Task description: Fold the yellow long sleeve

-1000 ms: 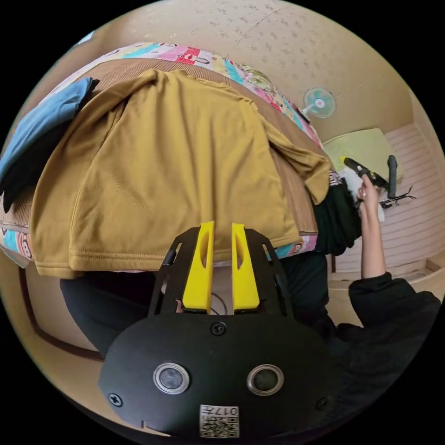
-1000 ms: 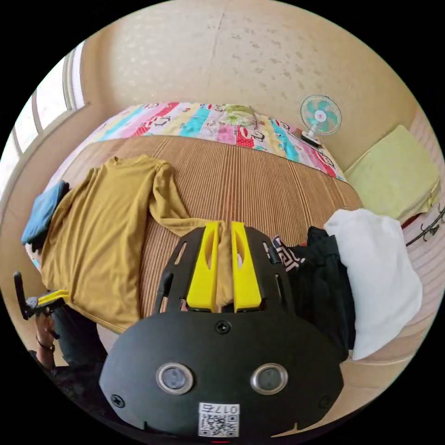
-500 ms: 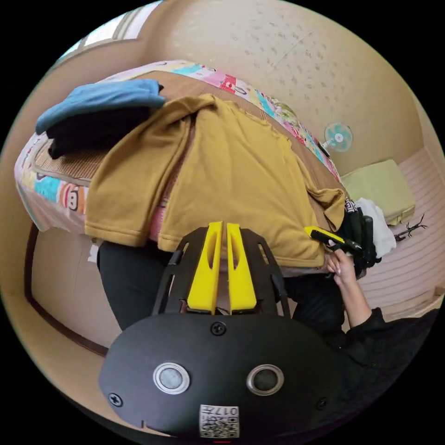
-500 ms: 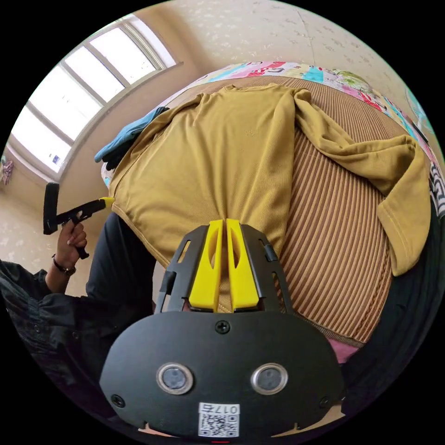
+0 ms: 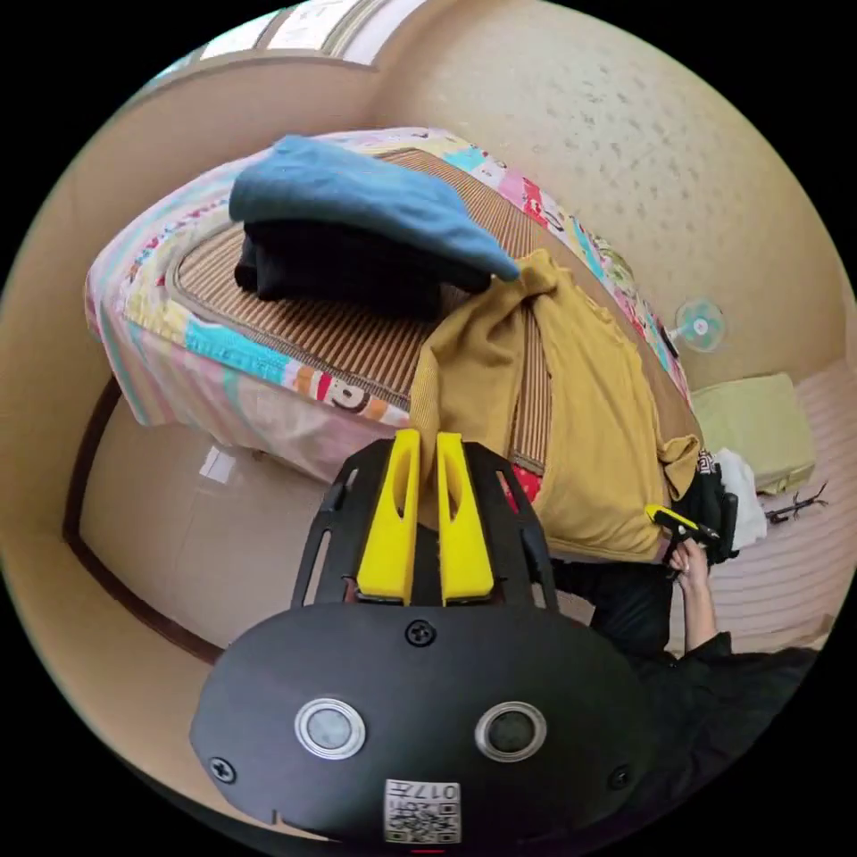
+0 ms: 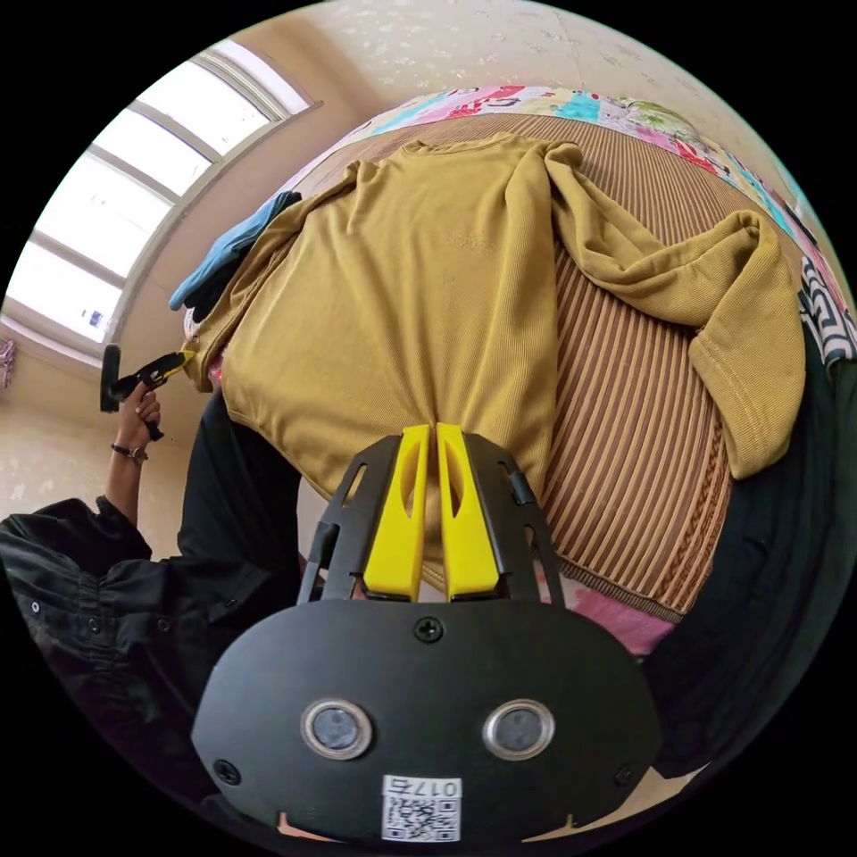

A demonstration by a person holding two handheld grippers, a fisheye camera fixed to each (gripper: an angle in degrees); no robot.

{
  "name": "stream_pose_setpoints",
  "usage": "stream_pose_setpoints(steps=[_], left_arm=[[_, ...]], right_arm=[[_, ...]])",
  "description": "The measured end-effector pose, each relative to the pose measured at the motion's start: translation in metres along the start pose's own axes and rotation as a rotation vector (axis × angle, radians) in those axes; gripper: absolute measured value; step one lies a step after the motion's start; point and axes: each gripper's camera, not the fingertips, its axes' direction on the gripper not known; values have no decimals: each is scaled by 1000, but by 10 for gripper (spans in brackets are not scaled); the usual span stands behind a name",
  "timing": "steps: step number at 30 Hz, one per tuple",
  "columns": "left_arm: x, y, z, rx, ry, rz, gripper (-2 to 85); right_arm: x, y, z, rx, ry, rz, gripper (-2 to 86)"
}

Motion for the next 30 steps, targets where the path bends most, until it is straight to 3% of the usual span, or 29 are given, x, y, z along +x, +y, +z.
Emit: stream_pose_setpoints(steps=[4, 6, 12, 15, 18, 20, 23, 26, 30], left_arm=[[41, -3, -127, 232, -263, 330, 29], [30, -1, -169, 287, -342, 347, 30], [-122, 41, -218, 422, -267, -79, 43], [-224, 94, -178, 314, -236, -534, 77], [-297, 162, -141, 315, 71, -815, 141], [-325, 206, -103, 374, 453, -968, 162], [-334, 231, -52, 418, 790, -1104, 167], [-335, 226, -13, 427, 959, -1177, 169], [-336, 219, 19, 444, 1053, -1305, 159]], right_arm=[[10, 5, -9, 13, -15, 30, 24], [14, 6, -13, 11, -17, 34, 24], [30, 15, -26, 26, -54, 54, 24], [41, 24, -32, 56, -91, 78, 23], [51, 30, -37, 64, -124, 93, 22], [55, 31, -41, 54, -133, 87, 22], [60, 33, -44, 45, -142, 89, 22], [65, 37, -46, 47, -162, 98, 22], [69, 43, -50, 46, -177, 117, 22]])
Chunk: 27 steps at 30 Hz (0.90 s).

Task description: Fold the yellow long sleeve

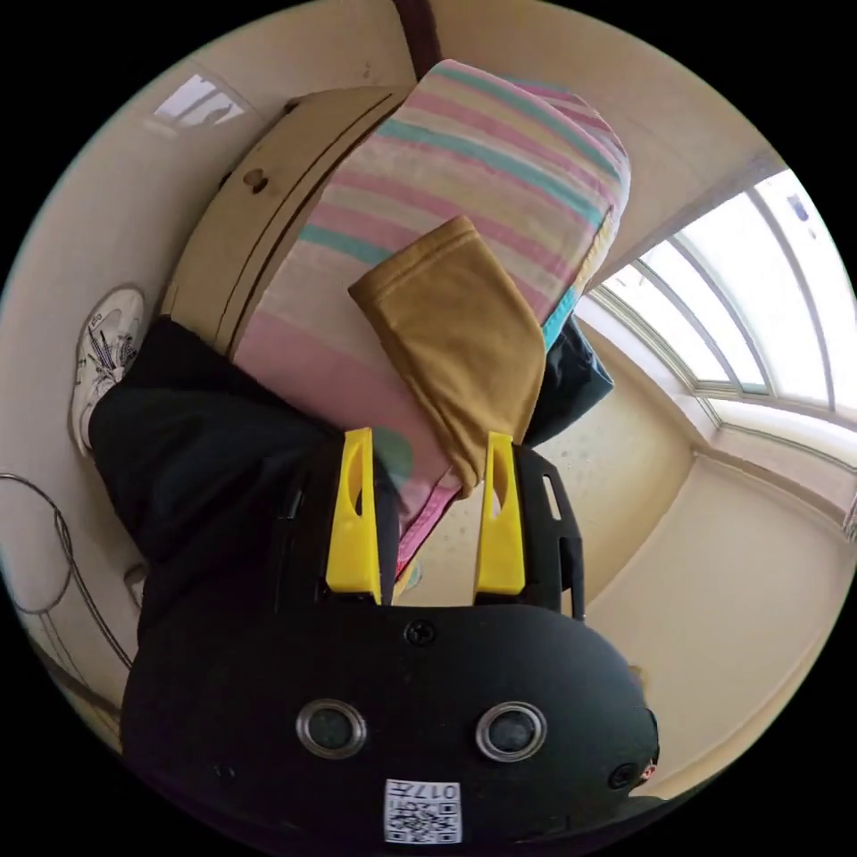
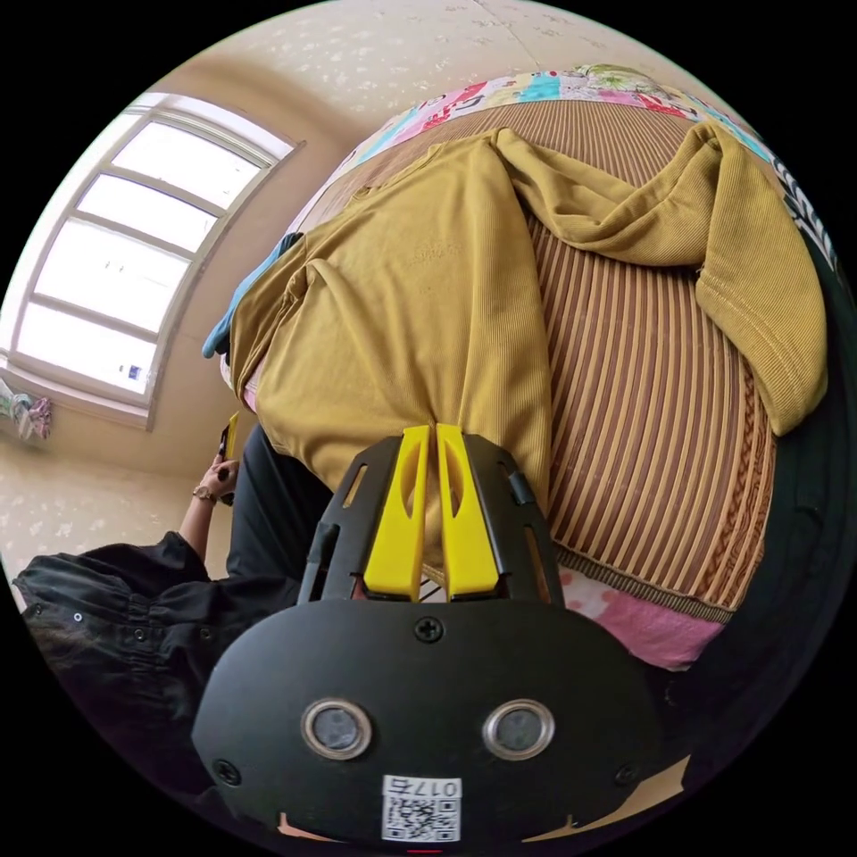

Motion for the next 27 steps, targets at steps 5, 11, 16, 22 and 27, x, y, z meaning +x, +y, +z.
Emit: stream_pose_setpoints(steps=[5, 11, 16, 22, 27], left_arm=[[49, 14, -23, 197, 151, 150, 39], [257, 159, 70, 153, -144, 1048, 30], [280, 291, 280, -384, -33, 1357, 31], [114, 415, 473, -916, -304, 1405, 82], [43, 399, 412, -717, -498, 1414, 112]], right_arm=[[-36, 12, -22, 140, 107, -85, 21], [-74, -16, 16, 97, 153, -227, 17], [-60, -14, 48, 167, 35, -234, 9], [-33, -13, 41, 133, -181, -128, 7], [-47, 1, 12, 123, -15, -182, 14]])
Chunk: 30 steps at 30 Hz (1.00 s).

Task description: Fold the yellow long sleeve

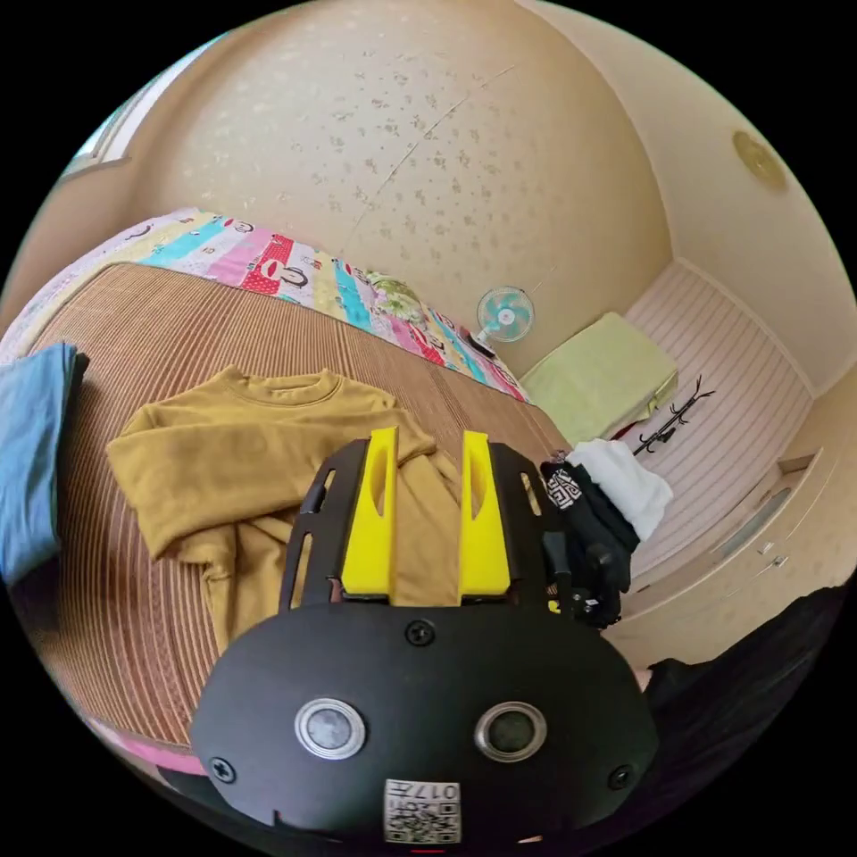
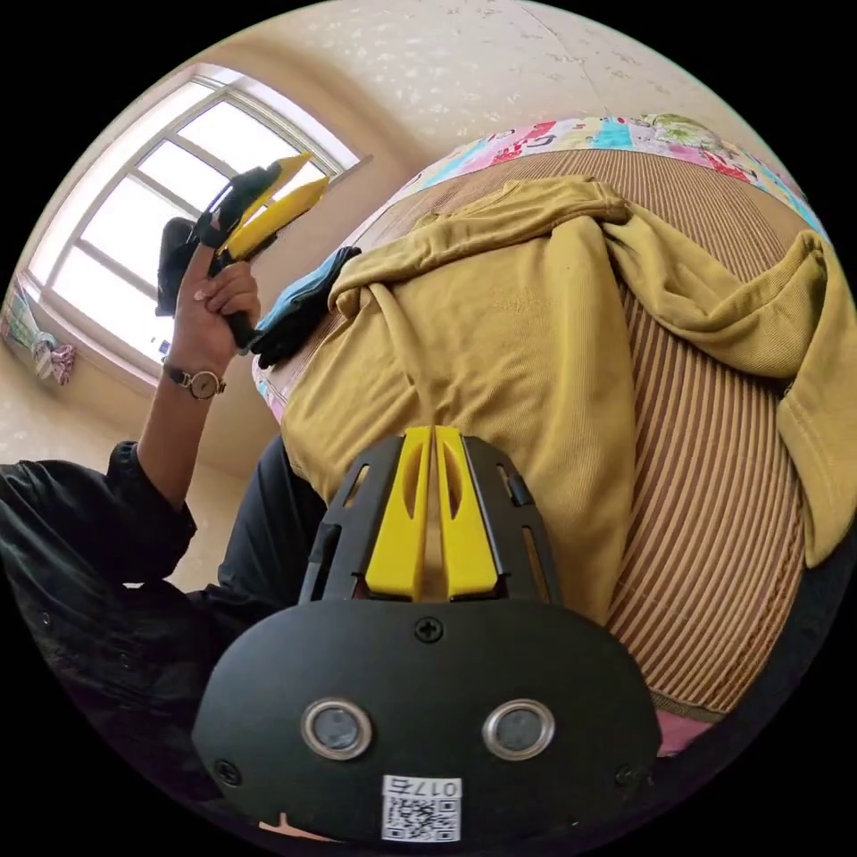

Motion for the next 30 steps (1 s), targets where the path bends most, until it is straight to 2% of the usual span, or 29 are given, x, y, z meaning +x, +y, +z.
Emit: stream_pose_setpoints(steps=[2, 4, 7, 8, 9, 10, 11, 15, 18, 21, 23, 25, 28, 30], left_arm=[[-22, 46, -18, -62, -237, -121, 121], [-38, 79, -20, -135, -364, -214, 138], [-58, 122, 13, -333, -415, -281, 132], [-46, 130, 13, -313, -499, -209, 100], [-40, 131, 14, -357, -508, -169, 84], [-34, 131, 17, -448, -447, -134, 52], [-33, 135, 6, -479, -435, -185, 32], [-46, 158, -40, -427, -362, -363, 23], [-53, 174, -68, -331, -495, -470, 17], [-41, 166, -87, -180, -491, -424, 40], [-31, 150, -78, -159, -425, -355, 54], [-25, 137, -62, -190, -397, -331, 56], [-9, 122, -34, -206, -279, -282, 60], [1, 115, -19, -228, -212, -268, 60]], right_arm=[[-4, -3, -14, 25, 76, -28, 19], [-6, -13, -18, 37, 113, -33, 22], [-3, -34, -7, 37, 156, 6, 26], [2, -43, 10, -25, 150, 45, 27], [6, -46, 21, -81, 148, 68, 27], [5, -48, 25, -73, 148, 85, 27], [-1, -46, 22, -72, 159, 100, 25], [-22, -28, 24, -153, 156, 88, 26], [-31, -9, 8, -139, 91, 154, 46], [-43, -1, -47, 91, 273, 185, 73], [-41, -8, -71, 183, 557, 210, 86], [-22, -21, -64, 140, 670, 234, 99], [32, -43, -8, -137, 657, 261, 107], [29, -50, -6, -100, 710, 231, 77]])
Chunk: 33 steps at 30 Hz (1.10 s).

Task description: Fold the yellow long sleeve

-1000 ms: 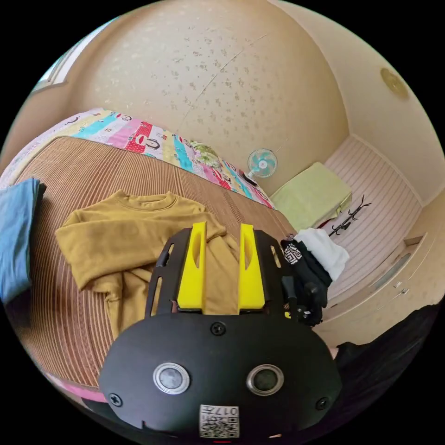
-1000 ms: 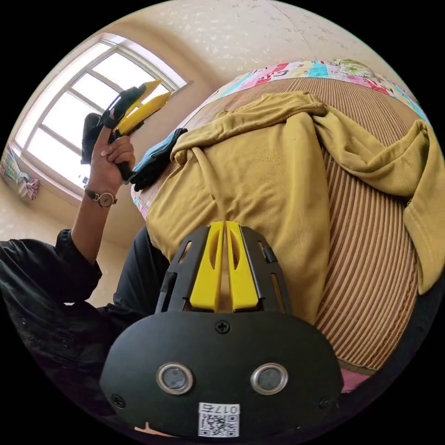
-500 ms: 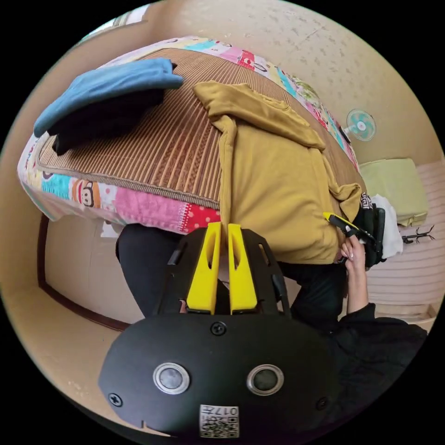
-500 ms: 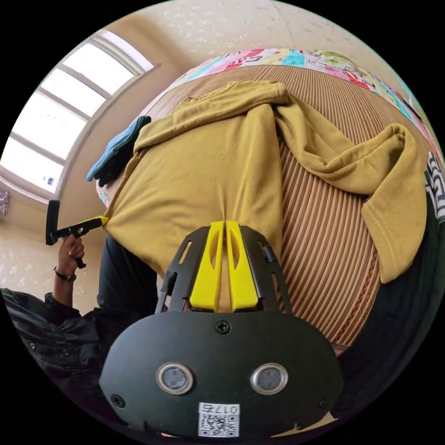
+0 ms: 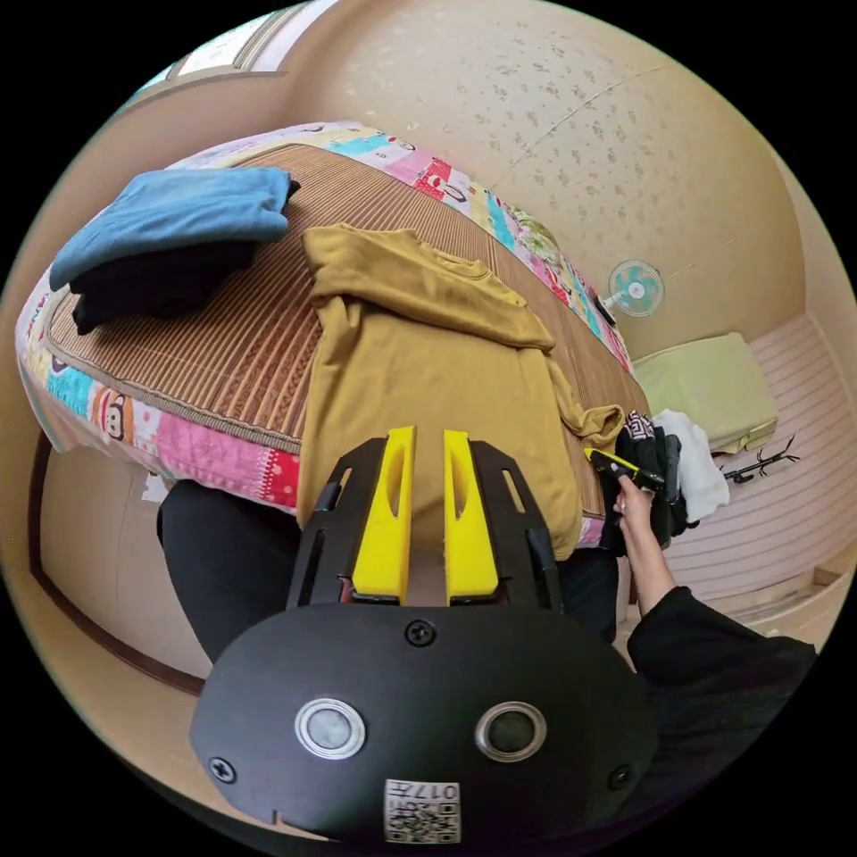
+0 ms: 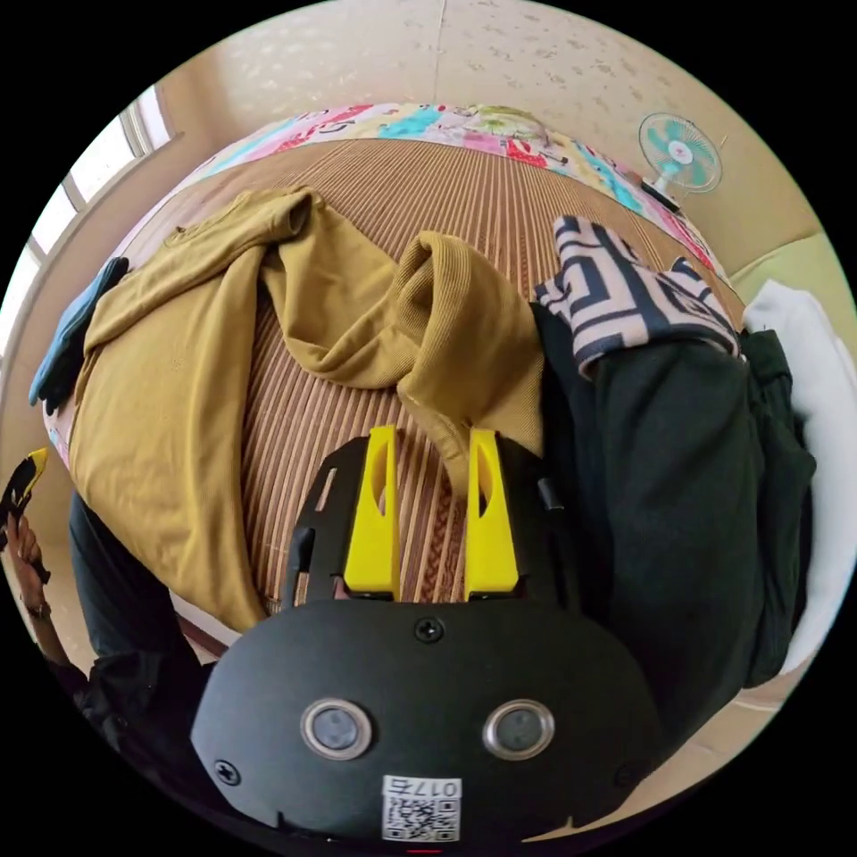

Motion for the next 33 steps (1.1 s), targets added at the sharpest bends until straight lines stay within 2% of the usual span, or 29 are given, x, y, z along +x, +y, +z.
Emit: stream_pose_setpoints(steps=[1, 3, 5, 8, 11, 13, 15, 17, 18, 20, 21, 23, 26, 30, 33], left_arm=[[8, -2, 5, -21, 33, 14, 59], [18, -2, 9, -37, 68, 43, 57], [25, 1, 17, -72, 90, 95, 54], [21, 5, 31, -153, 120, 96, 54], [11, 10, 32, -176, 185, 68, 53], [3, 13, 28, -176, 206, 53, 52], [-5, 15, 23, -182, 208, 37, 51], [-18, 16, 16, -190, 204, 18, 51], [-20, 15, 14, -192, 203, 14, 51], [-31, 11, 8, -205, 192, 2, 51], [-33, 10, 7, -208, 190, 0, 51], [-38, 1, 4, -217, 189, -8, 51], [-34, -11, -2, -205, 211, -1, 51], [-21, -21, -13, -186, 225, 40, 51], [-17, -21, -21, -174, 214, 57, 51]], right_arm=[[-8, -8, -9, -24, 47, -48, 58], [-16, -14, -49, 63, 89, -98, 42], [-14, -20, -126, 261, 159, -131, 34], [20, -27, -199, 432, 171, -114, 31], [63, 0, -229, 617, 154, -192, 31], [93, 30, -225, 681, 154, -148, 31], [133, 58, -205, 628, 147, 73, 31], [181, 106, -177, 500, 98, 433, 34], [187, 122, -174, 511, 67, 487, 36], [195, 180, -179, 652, -112, 609, 49], [194, 190, -180, 676, -161, 633, 54], [194, 205, -175, 685, -389, 684, 73], [199, 179, -158, 616, -676, 655, 101], [199, 120, -160, 452, -603, 592, 121], [203, 74, -150, 338, -549, 649, 134]])
